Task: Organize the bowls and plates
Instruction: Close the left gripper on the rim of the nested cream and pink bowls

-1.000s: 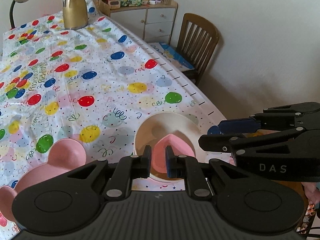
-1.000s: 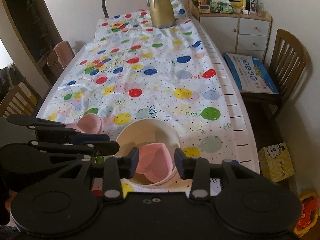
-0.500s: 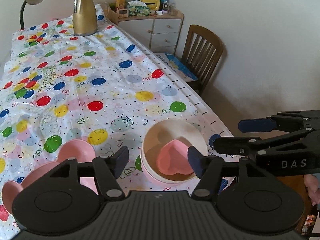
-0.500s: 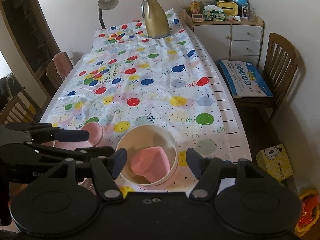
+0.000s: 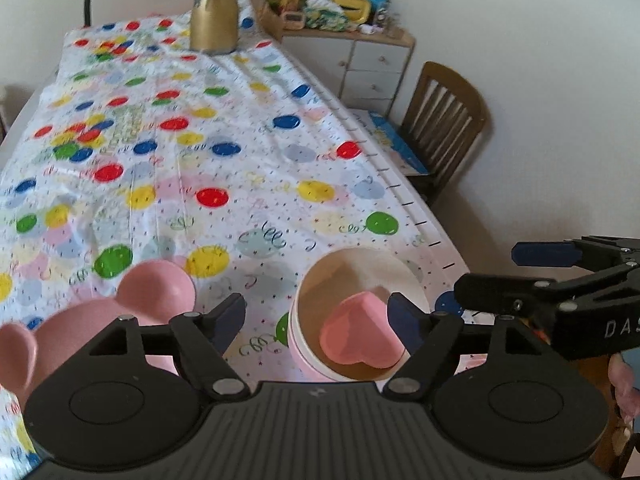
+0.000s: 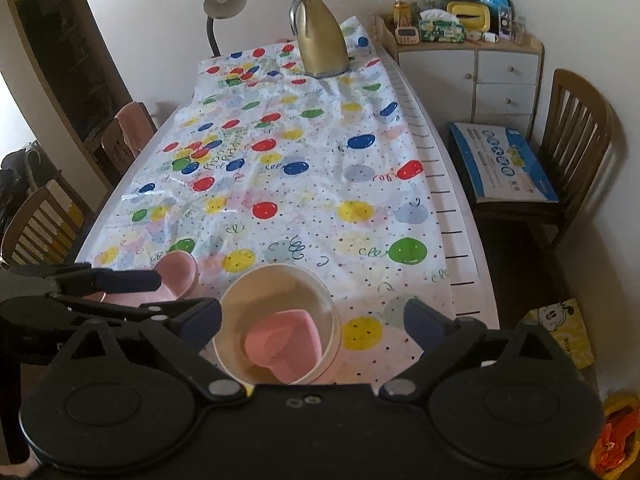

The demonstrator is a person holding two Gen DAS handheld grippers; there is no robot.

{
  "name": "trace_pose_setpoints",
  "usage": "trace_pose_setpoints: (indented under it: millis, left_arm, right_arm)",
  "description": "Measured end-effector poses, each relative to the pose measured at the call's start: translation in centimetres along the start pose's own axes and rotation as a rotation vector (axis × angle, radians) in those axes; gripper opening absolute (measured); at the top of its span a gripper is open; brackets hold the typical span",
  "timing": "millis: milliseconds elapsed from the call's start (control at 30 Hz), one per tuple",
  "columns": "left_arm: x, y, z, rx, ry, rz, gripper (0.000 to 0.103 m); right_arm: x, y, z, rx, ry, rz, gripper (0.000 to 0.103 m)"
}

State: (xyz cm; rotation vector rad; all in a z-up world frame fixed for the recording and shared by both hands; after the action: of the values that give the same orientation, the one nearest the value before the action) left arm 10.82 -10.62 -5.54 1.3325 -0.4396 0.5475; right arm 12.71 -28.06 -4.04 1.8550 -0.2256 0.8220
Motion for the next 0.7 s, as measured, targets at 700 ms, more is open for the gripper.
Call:
trace_pose_setpoints:
  millis: [700]
  left_arm:
    - [-2.3,-6.0,0.0,0.087,0.176,-0.123,0.078]
  right_arm:
    - [0.0,-7.7,3.0,0.036,-0.023,-0.194,0.085]
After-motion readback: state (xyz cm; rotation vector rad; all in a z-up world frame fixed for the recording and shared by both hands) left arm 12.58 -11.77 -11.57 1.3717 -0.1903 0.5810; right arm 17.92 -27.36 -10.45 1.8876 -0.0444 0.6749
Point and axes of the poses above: each gripper's, at about its wrist camera, not at the fingertips, and y roughly against the way its jaws point, z to its right, x to its top, the point moved 2 cm from there along -y, roughly the way its jaws point, and after that the axes turned 1 degree about y, right-handed, at the moved point
